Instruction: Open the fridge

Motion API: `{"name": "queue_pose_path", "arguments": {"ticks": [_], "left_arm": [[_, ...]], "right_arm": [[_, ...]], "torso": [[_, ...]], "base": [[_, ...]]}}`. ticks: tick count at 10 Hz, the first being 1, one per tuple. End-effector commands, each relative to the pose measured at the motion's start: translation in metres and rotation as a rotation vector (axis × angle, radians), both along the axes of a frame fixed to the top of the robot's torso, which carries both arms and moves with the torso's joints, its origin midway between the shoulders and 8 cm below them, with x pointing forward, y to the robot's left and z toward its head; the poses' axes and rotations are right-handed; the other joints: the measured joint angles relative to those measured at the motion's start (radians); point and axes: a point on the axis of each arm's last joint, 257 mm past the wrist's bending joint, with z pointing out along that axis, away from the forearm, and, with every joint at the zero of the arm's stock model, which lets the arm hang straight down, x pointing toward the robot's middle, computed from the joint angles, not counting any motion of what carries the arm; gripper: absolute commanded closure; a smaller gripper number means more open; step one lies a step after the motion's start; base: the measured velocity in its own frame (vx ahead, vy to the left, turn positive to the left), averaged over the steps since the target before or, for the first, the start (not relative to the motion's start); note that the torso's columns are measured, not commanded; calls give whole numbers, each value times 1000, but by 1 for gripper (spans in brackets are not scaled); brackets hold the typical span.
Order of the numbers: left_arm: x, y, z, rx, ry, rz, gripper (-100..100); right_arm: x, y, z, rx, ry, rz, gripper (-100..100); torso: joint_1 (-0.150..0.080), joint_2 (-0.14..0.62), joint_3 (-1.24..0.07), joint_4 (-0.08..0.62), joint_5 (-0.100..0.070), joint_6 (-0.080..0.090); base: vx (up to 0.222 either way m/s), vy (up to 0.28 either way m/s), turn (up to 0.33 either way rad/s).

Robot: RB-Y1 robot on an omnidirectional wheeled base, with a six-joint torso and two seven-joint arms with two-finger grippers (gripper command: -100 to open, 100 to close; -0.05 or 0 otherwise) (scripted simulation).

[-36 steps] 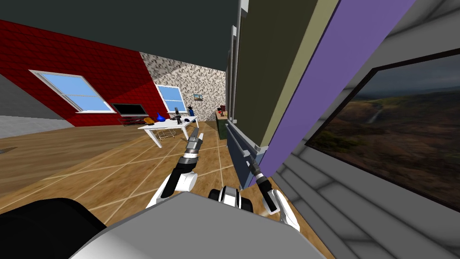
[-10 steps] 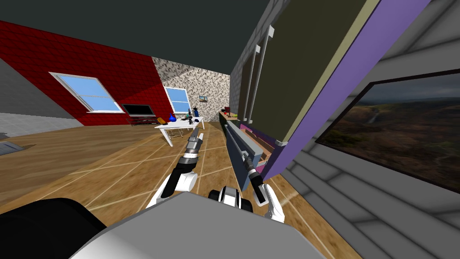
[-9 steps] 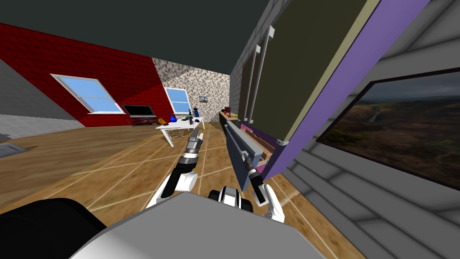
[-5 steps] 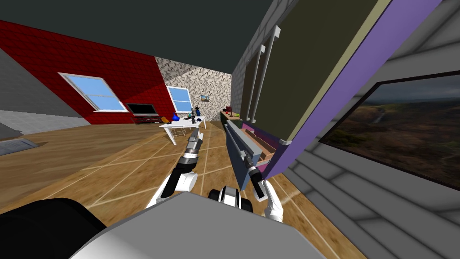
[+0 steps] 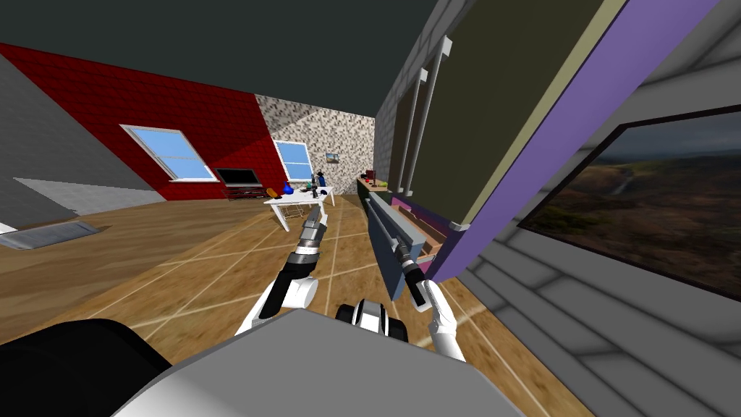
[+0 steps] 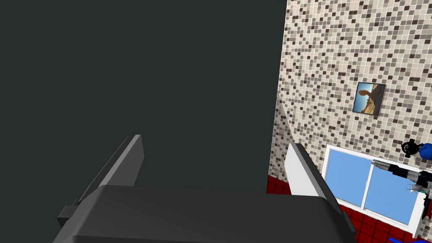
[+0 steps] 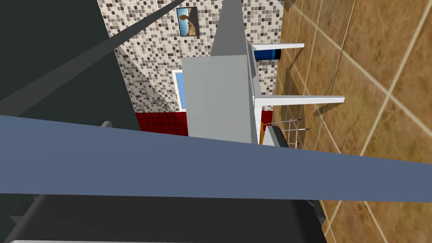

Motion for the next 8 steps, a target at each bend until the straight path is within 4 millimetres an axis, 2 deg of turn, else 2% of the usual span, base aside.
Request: {"name": "queue_pose_path", "arguments": {"ticks": [1,2,3,8], "left_arm": [[0,0,0,0,0,0,0],[0,0,0,0,0,0,0],[0,0,0,0,0,0,0],[0,0,0,0,0,0,0]], "right_arm": [[17,-3,17,8,-7,-20,-100],[11,-4,5,2,8,-19,-100],[12,-5,4,3,12,-22,0],[11,-6,-1,1,21,-24,0]], "torso": [[-1,2,1,3,0,-1],[-1,3,2,5,0,-1],[-1,3,2,3,0,0],[-2,0,0,-1,-1,0]], "base": [[-72,-13,48],[-24,-5,20],[0,0,0],[0,0,0]]}}
